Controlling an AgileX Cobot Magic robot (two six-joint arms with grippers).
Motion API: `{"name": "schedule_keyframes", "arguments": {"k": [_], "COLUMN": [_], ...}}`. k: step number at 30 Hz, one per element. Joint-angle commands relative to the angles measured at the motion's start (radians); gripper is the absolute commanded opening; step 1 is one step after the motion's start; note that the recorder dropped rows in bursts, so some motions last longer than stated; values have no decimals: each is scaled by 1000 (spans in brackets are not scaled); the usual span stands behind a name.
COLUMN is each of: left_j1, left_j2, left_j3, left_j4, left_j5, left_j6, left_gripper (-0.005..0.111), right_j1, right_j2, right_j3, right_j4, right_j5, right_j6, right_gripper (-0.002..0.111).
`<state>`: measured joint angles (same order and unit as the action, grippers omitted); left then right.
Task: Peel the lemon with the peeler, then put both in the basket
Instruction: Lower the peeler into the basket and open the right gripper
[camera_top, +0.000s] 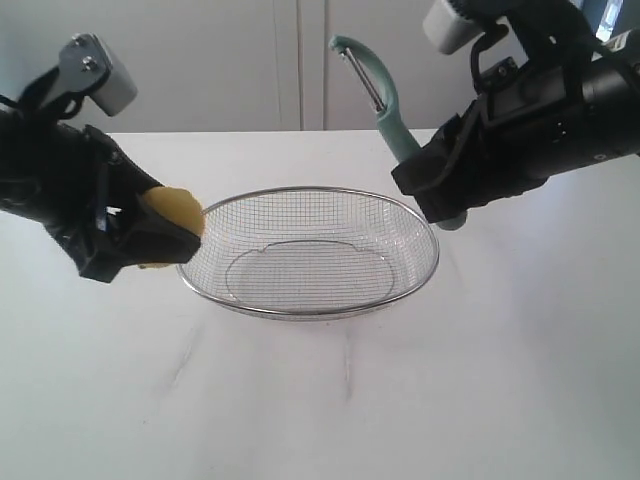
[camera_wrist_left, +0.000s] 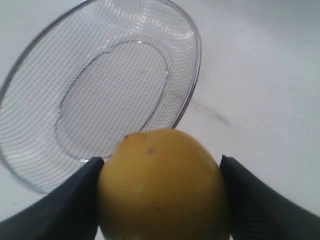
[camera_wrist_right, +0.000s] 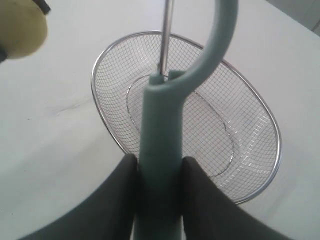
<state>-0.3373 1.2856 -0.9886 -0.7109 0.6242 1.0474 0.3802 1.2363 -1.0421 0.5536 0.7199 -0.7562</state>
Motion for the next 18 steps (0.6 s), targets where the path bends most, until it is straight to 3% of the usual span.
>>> {"name": "schedule_keyframes", "arguments": {"k": [1,7,14,18], "left_j1": [-5,-5,-5,-5], "left_j2": [-98,-138,-138,-138], "left_j3": [-13,-13,-13,-13], "left_j4": [145,100,84,84], "left_j5": [39,39,32,32], "left_j6": [-106,-106,-106,-106], "left_gripper": [0,0,0,0], "right_j1": [-2,-2,-2,-2], "right_j2": [2,20,139,276], "right_j3": [-1,9,47,-35], "right_j4": [-1,-5,-12,-12], "right_j5": [2,-50,-447,-392], "right_j6": [27,19,-54,-22], "right_gripper": [0,0,0,0]}}
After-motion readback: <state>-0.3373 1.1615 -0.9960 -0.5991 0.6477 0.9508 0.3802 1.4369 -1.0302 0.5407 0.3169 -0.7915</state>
